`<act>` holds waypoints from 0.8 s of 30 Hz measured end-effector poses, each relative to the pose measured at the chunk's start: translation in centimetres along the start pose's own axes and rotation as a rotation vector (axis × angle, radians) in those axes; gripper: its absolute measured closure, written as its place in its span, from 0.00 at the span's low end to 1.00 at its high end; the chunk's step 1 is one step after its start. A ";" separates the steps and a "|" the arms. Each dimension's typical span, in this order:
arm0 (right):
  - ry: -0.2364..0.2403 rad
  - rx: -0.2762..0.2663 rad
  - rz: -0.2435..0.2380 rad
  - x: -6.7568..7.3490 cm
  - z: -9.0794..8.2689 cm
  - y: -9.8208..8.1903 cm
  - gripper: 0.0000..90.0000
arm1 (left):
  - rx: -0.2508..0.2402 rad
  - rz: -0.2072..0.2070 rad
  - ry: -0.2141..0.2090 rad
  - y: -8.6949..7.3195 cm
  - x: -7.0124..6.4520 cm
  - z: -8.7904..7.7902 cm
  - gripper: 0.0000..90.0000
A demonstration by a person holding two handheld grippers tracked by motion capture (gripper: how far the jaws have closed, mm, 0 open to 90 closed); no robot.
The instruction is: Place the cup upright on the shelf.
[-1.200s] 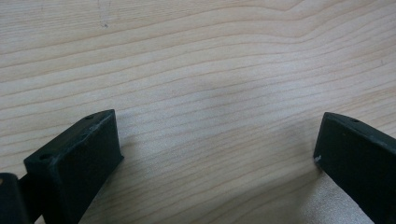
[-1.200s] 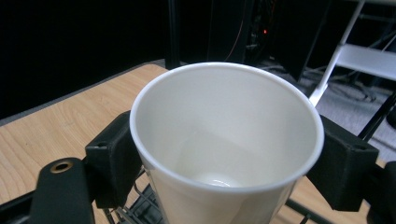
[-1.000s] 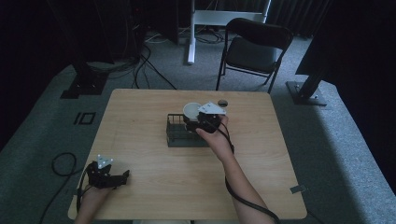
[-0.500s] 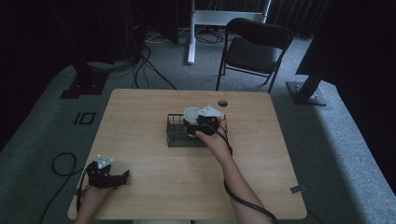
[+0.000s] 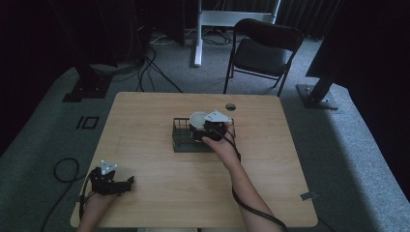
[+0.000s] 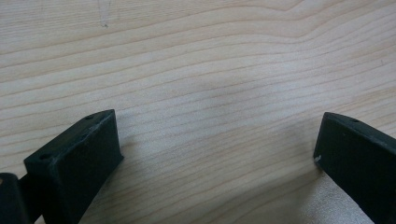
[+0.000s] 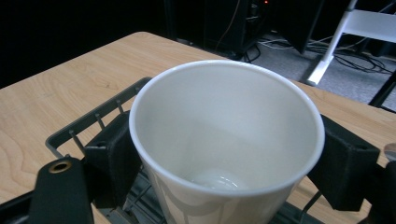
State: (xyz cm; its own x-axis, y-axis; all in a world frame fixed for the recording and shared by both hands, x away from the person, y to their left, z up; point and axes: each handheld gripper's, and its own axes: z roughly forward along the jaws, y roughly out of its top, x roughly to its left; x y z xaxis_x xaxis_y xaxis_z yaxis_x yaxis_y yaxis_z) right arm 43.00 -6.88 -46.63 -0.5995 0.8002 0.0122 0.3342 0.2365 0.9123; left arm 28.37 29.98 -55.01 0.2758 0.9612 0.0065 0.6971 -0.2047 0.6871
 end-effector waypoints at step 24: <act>0.010 -0.023 -0.007 0.0 -2.9 -0.8 0.14 | 0.000 0.000 0.000 0.0 0.0 0.0 0.01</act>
State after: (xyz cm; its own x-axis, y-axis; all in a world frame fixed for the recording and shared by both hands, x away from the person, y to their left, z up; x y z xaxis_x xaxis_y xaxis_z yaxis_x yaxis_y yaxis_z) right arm 40.58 -8.70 -46.20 -0.6089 0.7932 0.0099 0.3134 0.2291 0.9216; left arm 28.37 29.98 -55.01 0.2760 0.9611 0.0066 0.6970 -0.2049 0.6872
